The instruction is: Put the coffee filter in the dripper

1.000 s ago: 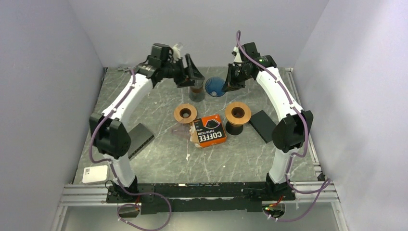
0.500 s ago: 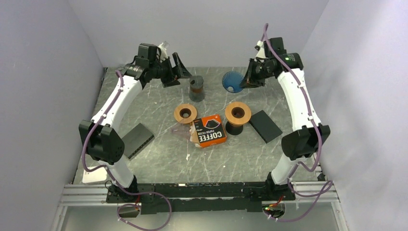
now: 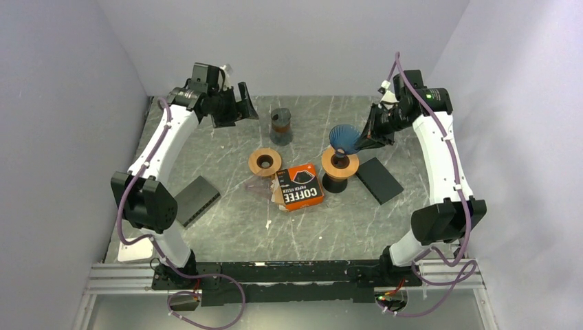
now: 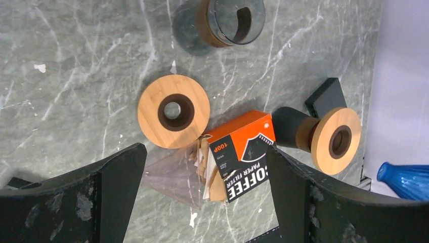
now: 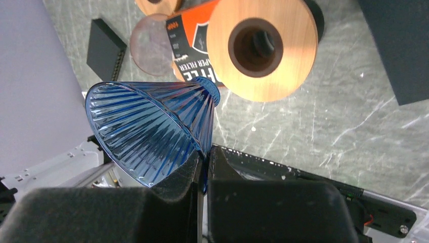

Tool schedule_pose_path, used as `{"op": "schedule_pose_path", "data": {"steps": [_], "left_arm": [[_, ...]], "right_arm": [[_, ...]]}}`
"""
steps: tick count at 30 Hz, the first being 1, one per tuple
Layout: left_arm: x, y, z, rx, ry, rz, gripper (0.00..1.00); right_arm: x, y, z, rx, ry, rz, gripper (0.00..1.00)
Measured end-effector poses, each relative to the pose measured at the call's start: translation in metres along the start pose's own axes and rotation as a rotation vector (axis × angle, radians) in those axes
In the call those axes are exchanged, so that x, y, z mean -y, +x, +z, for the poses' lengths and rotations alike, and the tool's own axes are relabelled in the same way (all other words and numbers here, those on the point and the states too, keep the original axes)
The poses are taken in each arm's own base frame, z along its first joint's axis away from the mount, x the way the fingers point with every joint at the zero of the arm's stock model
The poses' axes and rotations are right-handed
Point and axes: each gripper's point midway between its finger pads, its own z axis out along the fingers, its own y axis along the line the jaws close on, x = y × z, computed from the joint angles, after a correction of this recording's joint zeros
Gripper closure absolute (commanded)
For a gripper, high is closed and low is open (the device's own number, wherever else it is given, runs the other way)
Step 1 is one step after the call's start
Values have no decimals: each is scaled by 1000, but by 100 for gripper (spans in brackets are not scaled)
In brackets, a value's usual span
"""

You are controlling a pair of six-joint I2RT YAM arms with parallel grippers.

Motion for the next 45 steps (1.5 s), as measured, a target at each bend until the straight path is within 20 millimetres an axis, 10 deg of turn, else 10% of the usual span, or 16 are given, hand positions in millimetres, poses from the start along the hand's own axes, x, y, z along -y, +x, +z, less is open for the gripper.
{"op": "schedule_pose_path", "data": {"steps": [45], "left_arm": [[46,16,10,-50,176,-4,13]], "right_arm": [[56,-4,67,-152,105,70,100]]}}
